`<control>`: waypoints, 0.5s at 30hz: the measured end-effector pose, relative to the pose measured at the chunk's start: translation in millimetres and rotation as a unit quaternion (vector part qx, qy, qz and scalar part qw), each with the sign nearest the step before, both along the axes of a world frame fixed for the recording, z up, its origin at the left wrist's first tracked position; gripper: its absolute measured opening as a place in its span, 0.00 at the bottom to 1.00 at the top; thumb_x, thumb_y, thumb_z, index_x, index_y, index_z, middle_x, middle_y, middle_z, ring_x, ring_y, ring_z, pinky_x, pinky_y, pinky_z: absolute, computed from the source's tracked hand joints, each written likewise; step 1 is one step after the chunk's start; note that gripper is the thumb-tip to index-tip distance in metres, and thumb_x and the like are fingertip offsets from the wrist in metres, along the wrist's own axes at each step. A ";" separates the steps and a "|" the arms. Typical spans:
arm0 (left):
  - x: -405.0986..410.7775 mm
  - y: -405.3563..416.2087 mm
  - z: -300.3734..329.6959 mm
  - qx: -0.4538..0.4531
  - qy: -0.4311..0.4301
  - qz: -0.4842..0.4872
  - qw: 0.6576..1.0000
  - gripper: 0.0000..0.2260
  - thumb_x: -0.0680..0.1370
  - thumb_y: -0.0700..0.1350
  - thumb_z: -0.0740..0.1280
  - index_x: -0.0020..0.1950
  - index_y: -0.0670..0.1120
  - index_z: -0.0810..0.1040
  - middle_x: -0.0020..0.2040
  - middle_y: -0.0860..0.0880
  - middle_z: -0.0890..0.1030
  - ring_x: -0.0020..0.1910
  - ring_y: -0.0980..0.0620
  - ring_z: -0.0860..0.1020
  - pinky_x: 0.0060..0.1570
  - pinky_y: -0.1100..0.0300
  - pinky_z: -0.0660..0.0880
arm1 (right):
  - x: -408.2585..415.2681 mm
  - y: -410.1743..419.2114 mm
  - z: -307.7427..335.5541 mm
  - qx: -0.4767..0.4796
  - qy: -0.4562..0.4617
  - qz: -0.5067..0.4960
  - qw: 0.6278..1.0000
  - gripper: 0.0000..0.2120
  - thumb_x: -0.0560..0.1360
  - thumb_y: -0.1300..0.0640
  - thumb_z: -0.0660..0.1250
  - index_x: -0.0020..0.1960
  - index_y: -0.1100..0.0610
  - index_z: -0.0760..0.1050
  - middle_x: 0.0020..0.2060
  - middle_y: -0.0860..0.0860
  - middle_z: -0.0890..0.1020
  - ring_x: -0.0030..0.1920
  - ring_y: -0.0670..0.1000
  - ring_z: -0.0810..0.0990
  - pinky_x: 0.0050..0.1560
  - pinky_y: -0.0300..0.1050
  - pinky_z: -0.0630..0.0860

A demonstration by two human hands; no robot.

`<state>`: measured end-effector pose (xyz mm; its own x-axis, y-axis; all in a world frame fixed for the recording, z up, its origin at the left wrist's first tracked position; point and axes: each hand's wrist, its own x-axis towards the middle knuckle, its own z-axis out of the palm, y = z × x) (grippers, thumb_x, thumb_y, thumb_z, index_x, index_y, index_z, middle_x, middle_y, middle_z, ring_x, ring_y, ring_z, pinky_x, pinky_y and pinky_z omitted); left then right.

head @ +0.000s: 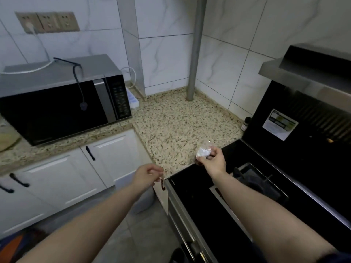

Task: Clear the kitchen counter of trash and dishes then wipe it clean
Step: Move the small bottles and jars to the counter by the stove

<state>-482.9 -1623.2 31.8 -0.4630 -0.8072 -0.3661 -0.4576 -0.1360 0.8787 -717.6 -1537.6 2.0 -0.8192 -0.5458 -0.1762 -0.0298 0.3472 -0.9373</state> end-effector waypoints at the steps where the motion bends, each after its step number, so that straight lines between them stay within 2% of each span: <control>1: -13.3 -20.6 1.9 0.000 -0.010 -0.014 1.000 0.04 0.78 0.37 0.68 0.47 0.44 0.82 0.36 0.48 0.82 0.36 0.53 0.79 0.35 0.62 0.72 | -10.3 -16.1 -4.6 0.000 -0.014 -0.011 1.000 0.27 0.65 0.61 0.80 0.58 0.54 0.70 0.41 0.42 0.76 0.49 0.49 0.79 0.61 0.45 0.76; 3: -37.5 -54.4 6.5 -0.002 -0.028 -0.033 0.999 0.04 0.78 0.37 0.67 0.49 0.43 0.82 0.39 0.45 0.82 0.37 0.51 0.78 0.35 0.62 0.72 | -29.0 -40.0 -12.7 0.006 -0.036 -0.035 0.999 0.25 0.66 0.60 0.80 0.55 0.53 0.69 0.40 0.43 0.75 0.48 0.49 0.78 0.58 0.44 0.75; 6: -77.0 -99.1 9.8 0.024 -0.031 -0.056 0.998 0.04 0.78 0.35 0.66 0.49 0.42 0.80 0.36 0.47 0.78 0.31 0.54 0.76 0.30 0.67 0.72 | -59.5 -74.7 -13.8 0.006 -0.043 -0.039 0.998 0.24 0.65 0.59 0.80 0.53 0.57 0.69 0.38 0.46 0.74 0.44 0.50 0.76 0.50 0.43 0.74; 8: -98.5 -119.9 6.0 0.035 -0.045 -0.077 0.995 0.03 0.78 0.37 0.68 0.50 0.42 0.81 0.36 0.47 0.79 0.31 0.54 0.77 0.32 0.64 0.74 | -76.8 -91.5 -10.6 0.011 -0.026 -0.028 0.999 0.25 0.65 0.59 0.80 0.55 0.58 0.70 0.38 0.47 0.73 0.42 0.51 0.75 0.46 0.44 0.73; 11: -139.2 -146.4 -4.9 0.041 -0.058 -0.111 0.991 0.04 0.78 0.41 0.70 0.51 0.45 0.82 0.41 0.46 0.82 0.37 0.51 0.79 0.39 0.59 0.75 | -105.2 -109.5 -5.0 0.001 -0.022 -0.042 0.999 0.25 0.65 0.61 0.81 0.56 0.57 0.72 0.43 0.48 0.76 0.48 0.53 0.79 0.52 0.49 0.78; 13: -172.1 -161.0 -13.3 0.046 -0.067 -0.142 0.987 0.05 0.78 0.43 0.70 0.53 0.46 0.82 0.46 0.47 0.83 0.41 0.51 0.81 0.41 0.60 0.77 | -123.2 -117.0 -2.9 -0.007 -0.027 -0.050 0.998 0.24 0.65 0.62 0.80 0.55 0.56 0.72 0.45 0.47 0.77 0.48 0.51 0.80 0.50 0.43 0.79; 15: -205.2 -172.5 -23.2 0.021 -0.077 -0.171 0.982 0.06 0.76 0.45 0.72 0.52 0.49 0.82 0.48 0.49 0.84 0.45 0.50 0.82 0.45 0.58 0.79 | -135.6 -118.9 -3.4 -0.020 -0.035 -0.061 0.997 0.22 0.66 0.64 0.79 0.52 0.54 0.71 0.43 0.45 0.76 0.44 0.48 0.78 0.41 0.32 0.76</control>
<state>-688.1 -1795.7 8.6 -0.6413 -0.5967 -0.4824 -0.6093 0.0138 0.7928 -853.2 -1656.5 -1.4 -0.8665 -0.4504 -0.2152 0.0764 0.3065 -0.9488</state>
